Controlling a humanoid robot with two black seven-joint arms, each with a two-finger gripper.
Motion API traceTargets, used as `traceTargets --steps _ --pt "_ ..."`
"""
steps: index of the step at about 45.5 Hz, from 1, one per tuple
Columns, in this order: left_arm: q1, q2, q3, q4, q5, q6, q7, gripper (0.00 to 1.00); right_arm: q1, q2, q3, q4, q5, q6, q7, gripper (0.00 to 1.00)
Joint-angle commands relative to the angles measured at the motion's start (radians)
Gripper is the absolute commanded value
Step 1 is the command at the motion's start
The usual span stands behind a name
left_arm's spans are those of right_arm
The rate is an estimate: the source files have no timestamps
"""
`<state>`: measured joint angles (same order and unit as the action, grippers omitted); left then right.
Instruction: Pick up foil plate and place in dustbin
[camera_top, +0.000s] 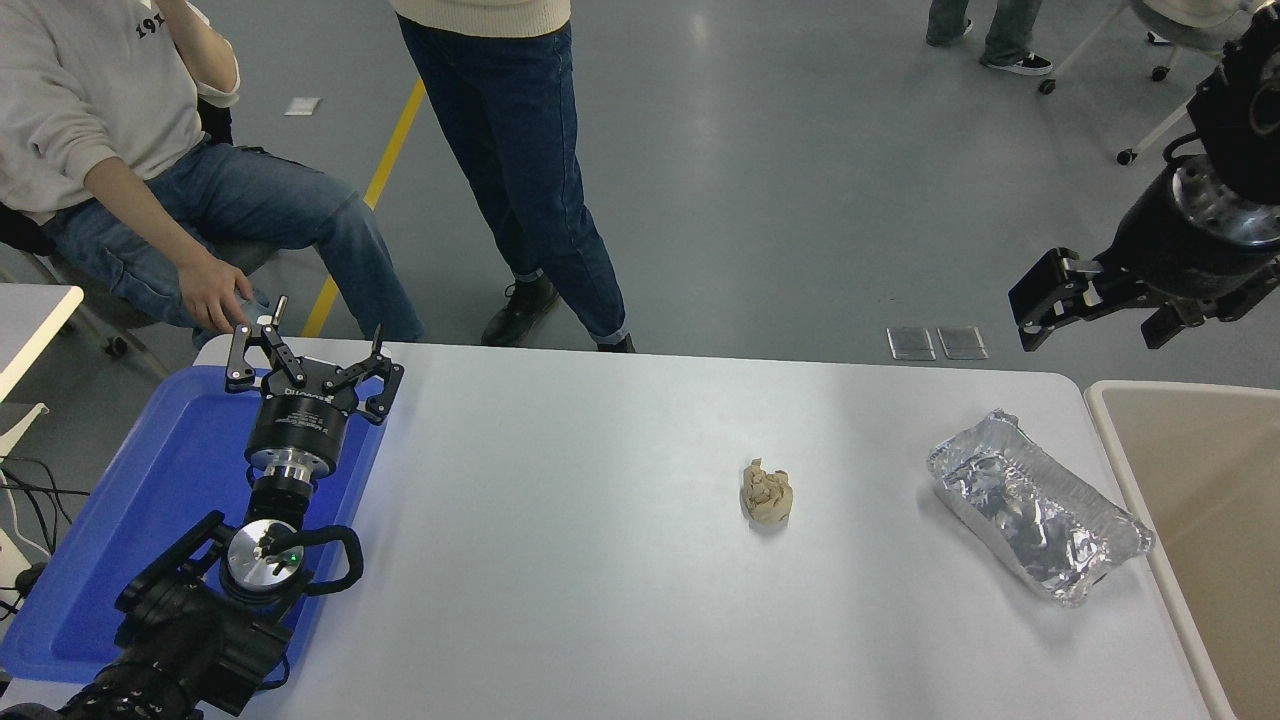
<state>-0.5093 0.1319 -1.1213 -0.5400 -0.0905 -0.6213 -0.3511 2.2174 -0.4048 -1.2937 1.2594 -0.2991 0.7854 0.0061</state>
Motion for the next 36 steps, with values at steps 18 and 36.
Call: traceTargets --steps 18,36 --pt "0.002 0.002 -0.002 0.000 0.000 0.002 0.000 1.00 -0.024 -0.002 0.025 0.003 0.012 0.000 0.000 1.00" --pt "0.002 0.002 -0.002 0.000 0.000 0.002 -0.002 1.00 -0.064 -0.017 0.010 0.003 0.031 0.000 0.000 1.00"
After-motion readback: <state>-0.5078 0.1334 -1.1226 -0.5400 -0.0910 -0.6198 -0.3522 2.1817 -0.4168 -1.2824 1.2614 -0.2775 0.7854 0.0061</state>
